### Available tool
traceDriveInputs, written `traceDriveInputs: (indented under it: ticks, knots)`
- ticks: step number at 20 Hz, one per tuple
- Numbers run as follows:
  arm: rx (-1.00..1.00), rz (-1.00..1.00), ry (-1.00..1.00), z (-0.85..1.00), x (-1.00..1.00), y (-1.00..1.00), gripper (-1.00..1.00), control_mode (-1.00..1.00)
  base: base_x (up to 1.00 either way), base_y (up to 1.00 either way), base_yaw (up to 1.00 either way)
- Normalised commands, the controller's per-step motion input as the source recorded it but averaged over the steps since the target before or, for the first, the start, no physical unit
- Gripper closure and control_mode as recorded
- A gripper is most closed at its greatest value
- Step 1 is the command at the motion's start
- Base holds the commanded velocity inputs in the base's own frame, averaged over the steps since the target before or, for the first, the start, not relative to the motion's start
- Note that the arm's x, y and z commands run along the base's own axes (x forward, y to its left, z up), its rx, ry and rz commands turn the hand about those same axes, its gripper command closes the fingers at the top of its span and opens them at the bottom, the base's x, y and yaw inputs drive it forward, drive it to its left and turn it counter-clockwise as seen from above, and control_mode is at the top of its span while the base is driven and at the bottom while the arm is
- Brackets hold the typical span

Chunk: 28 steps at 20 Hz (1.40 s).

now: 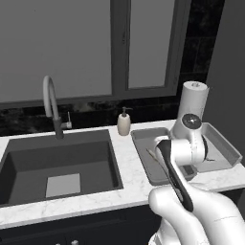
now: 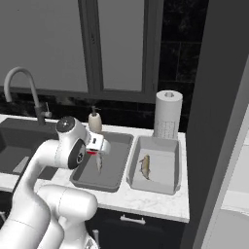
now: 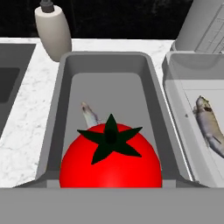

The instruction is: Place one tomato and one fish in each tupperware on the nearby counter, to pack two identical lunches.

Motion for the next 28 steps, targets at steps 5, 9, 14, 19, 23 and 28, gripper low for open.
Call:
traceDriveInputs:
  ticks: [5,9,14,19,23,28]
  knots:
    - [0.0,0.0,0.02,-0.13,0.59,-0.04,1.0,-1.0,0.0,0.0,0.0]
    - [0.01,0.0,0.11,-0.07,0.49,-0.05,1.0,-1.0,0.0,0.0,0.0]
    - [0.06,0.0,0.19,-0.05,0.32,-0.11,1.0,-1.0,0.0,0.0,0.0]
    - [0.04,0.0,0.07,-0.4,0.2,-0.08,1.0,-1.0,0.0,0.0,0.0]
    - [0.0,0.0,0.01,-0.52,0.25,-0.02,1.0,-1.0,0.0,0.0,0.0]
    - [0.0,0.0,0.03,-0.48,0.33,0.01,1.0,-1.0,0.0,0.0,0.0]
